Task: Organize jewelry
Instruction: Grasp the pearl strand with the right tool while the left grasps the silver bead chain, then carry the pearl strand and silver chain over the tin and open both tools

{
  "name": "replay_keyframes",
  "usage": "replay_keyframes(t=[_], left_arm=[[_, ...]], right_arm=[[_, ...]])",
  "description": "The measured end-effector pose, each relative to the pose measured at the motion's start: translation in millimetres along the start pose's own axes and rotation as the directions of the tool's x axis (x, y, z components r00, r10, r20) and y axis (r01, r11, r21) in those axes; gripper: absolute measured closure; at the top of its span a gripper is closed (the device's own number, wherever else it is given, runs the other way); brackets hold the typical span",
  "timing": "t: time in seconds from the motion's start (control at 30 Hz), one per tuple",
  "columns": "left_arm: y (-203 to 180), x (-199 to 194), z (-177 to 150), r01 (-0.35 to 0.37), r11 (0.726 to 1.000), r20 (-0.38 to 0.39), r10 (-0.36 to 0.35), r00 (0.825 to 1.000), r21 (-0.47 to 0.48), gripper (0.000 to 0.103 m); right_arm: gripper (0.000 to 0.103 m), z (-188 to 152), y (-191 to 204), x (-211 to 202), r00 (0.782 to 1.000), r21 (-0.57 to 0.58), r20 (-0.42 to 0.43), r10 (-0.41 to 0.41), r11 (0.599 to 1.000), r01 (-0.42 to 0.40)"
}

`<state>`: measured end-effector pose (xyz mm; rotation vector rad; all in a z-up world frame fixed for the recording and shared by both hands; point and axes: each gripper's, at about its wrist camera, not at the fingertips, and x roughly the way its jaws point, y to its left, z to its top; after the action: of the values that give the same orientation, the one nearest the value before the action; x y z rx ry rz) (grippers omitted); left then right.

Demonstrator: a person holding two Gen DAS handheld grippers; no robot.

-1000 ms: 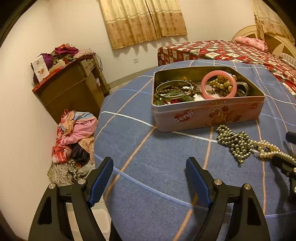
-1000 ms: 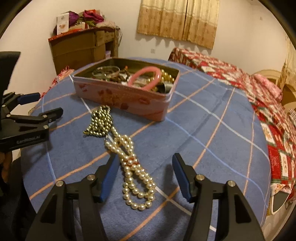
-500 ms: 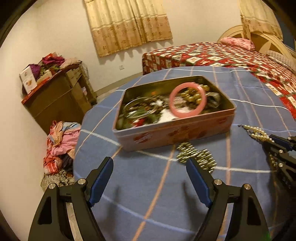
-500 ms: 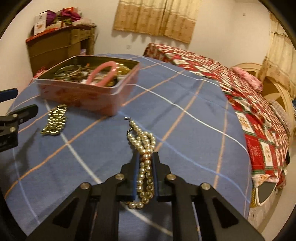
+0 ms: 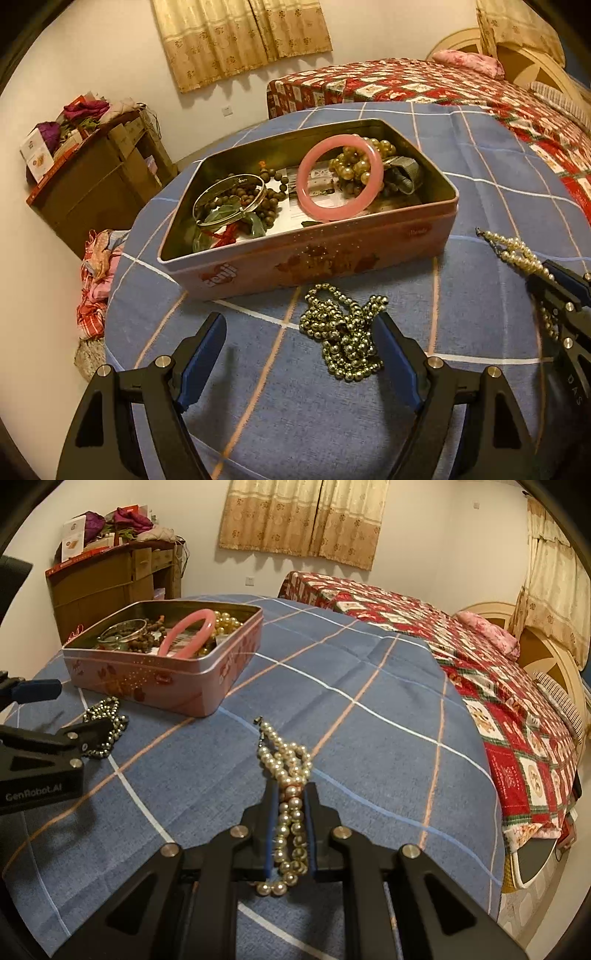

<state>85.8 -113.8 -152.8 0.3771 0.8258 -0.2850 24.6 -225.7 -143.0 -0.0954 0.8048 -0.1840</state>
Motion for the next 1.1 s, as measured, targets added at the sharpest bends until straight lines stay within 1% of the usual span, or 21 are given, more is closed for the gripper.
replay_keyframes(t=[0.1,0.13,0.17,0.2,0.23,0.27,0.3,0.37,0.43,0.47,0.5,0.57,0.63,0.77,0.9,1.1], left_arm=[[5.1,0.8,-2.6,0.032,0.999,0.0,-0.032,0.999,-0.011,0.022],[6.8,1.7,-4.5,0.039,0.999,-0.004,-0.039,0.999,-0.008,0.024],[7.1,1.9,-5.3,0.05,0.999,-0.002,-0.05,0.999,-0.008,0.032],[8.9,1.3,-6.7,0.076,0.997,0.001,-0.076,0.997,-0.012,0.042],[9.0,0.9,-7.4,0.091,0.996,0.002,-0.091,0.996,-0.014,0.046],[8.3,-0.1,-7.7,0.1,0.995,0.002,-0.1,0.995,-0.009,0.055],[6.9,-0.8,-7.5,0.11,0.994,0.002,-0.11,0.994,0.0,0.069],[3.9,-3.2,-9.0,0.133,0.991,0.001,-0.133,0.991,0.021,0.088],[1.8,-5.3,-10.6,0.127,0.991,0.004,-0.128,0.992,0.043,0.09],[2.8,-6.8,-12.0,0.139,0.989,0.006,-0.139,0.99,0.042,0.093],[5.9,-9.0,-13.6,0.147,0.989,0.013,-0.147,0.989,0.034,0.093],[10.2,-12.3,-15.7,0.123,0.992,0.029,-0.124,0.992,0.039,0.093],[16.9,-15.8,-17.9,0.122,0.992,0.04,-0.124,0.992,0.034,0.094],[30.6,-25.4,-19.0,0.088,0.996,0.076,-0.089,0.993,0.02,0.094],[45.2,-38.1,-16.0,0.085,0.996,0.116,-0.083,0.99,-0.012,0.094],[54.7,-48.2,-16.3,0.069,0.997,0.154,-0.065,0.986,-0.018,0.094]], right_arm=[[0.088,-0.6,1.8,-0.3,1.0,-0.008,0.003,-0.004,1.0,0.004],[0.088,-0.4,1.2,0.1,1.0,-0.009,0.004,-0.005,1.0,0.005],[0.088,-0.5,1.9,0.0,1.0,-0.012,0.006,-0.007,1.0,0.007],[0.088,-0.6,2.1,0.0,1.0,-0.014,0.006,-0.01,1.0,0.01],[0.088,-1.3,3.3,-0.6,1.0,-0.018,0.008,-0.013,1.0,0.013],[0.088,-1.4,3.9,-0.7,1.0,-0.022,0.009,-0.014,1.0,0.015],[0.088,-1.8,4.8,-1.0,1.0,-0.026,0.011,-0.016,1.0,0.016],[0.088,-1.8,4.9,-0.9,1.0,-0.028,0.012,-0.015,0.999,0.016],[0.088,-2.0,3.7,-1.0,1.0,-0.023,0.014,-0.002,1.0,0.002],[0.088,-2.3,2.8,-1.5,1.0,-0.017,0.016,0.013,1.0,-0.013],[0.088,-2.4,1.7,-1.7,1.0,-0.014,0.018,0.019,1.0,-0.019],[0.088,-2.6,2.1,-2.7,0.999,-0.02,0.025,0.028,0.999,-0.027],[0.088,-2.3,2.0,-3.8,0.999,-0.021,0.032,0.033,0.999,-0.032],[0.088,-1.3,-0.9,-6.8,0.998,-0.004,0.05,0.05,0.999,-0.05],[0.089,-0.2,-4.0,-9.7,0.994,0.012,0.069,0.087,0.996,-0.088],[0.088,1.4,-3.6,-18.4,0.987,0.023,0.102,0.124,0.992,-0.127]])
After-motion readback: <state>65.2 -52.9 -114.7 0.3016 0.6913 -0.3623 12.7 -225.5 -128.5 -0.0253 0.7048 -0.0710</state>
